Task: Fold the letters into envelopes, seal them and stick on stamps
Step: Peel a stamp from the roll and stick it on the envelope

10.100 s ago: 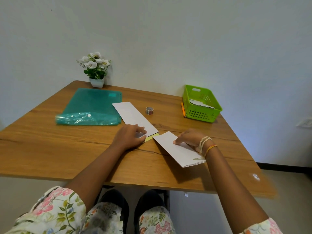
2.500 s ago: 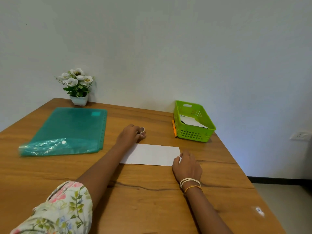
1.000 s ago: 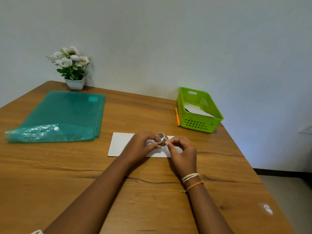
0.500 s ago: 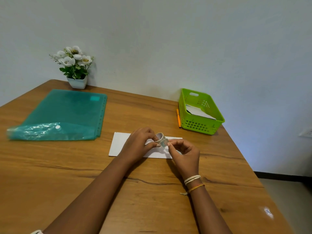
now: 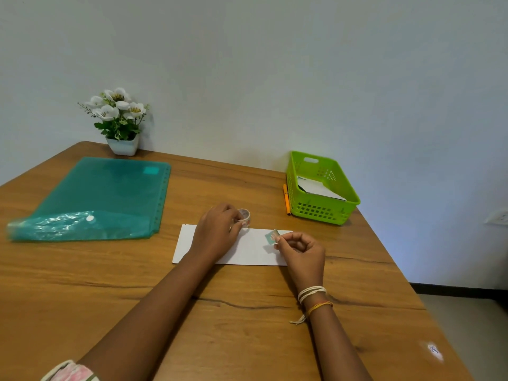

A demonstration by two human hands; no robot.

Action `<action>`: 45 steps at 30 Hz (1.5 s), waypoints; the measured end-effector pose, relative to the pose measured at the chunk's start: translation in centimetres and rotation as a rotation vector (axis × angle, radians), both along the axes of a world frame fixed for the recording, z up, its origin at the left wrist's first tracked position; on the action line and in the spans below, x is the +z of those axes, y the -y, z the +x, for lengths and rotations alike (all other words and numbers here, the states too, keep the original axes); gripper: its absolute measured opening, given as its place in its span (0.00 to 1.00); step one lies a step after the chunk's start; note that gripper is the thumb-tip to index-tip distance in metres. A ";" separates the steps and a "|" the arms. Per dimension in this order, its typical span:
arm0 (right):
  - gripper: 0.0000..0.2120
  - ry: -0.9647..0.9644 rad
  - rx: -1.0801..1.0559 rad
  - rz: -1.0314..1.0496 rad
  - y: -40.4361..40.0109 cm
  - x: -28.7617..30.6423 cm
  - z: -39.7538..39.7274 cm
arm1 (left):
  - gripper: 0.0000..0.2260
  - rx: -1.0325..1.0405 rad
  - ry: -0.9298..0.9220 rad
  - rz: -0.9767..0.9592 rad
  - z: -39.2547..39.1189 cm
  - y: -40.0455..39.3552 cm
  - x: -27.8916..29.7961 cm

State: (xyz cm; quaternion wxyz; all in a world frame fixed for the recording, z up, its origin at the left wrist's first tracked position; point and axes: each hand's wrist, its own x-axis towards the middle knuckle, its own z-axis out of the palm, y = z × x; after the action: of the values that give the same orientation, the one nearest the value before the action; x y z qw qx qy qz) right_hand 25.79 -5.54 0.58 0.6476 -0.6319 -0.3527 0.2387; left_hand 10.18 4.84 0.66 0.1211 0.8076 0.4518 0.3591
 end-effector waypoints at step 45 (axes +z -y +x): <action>0.02 0.006 -0.137 -0.243 0.2 0.3 3.0 | 0.17 -0.289 -0.028 -0.258 4.9 2.4 -0.7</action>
State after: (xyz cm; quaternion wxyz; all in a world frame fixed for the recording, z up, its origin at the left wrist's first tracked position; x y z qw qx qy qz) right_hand 28.77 -5.74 0.91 0.5801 -0.7289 -0.2790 0.2330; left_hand 15.08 2.42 -0.04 0.2674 0.8468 0.3752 0.2657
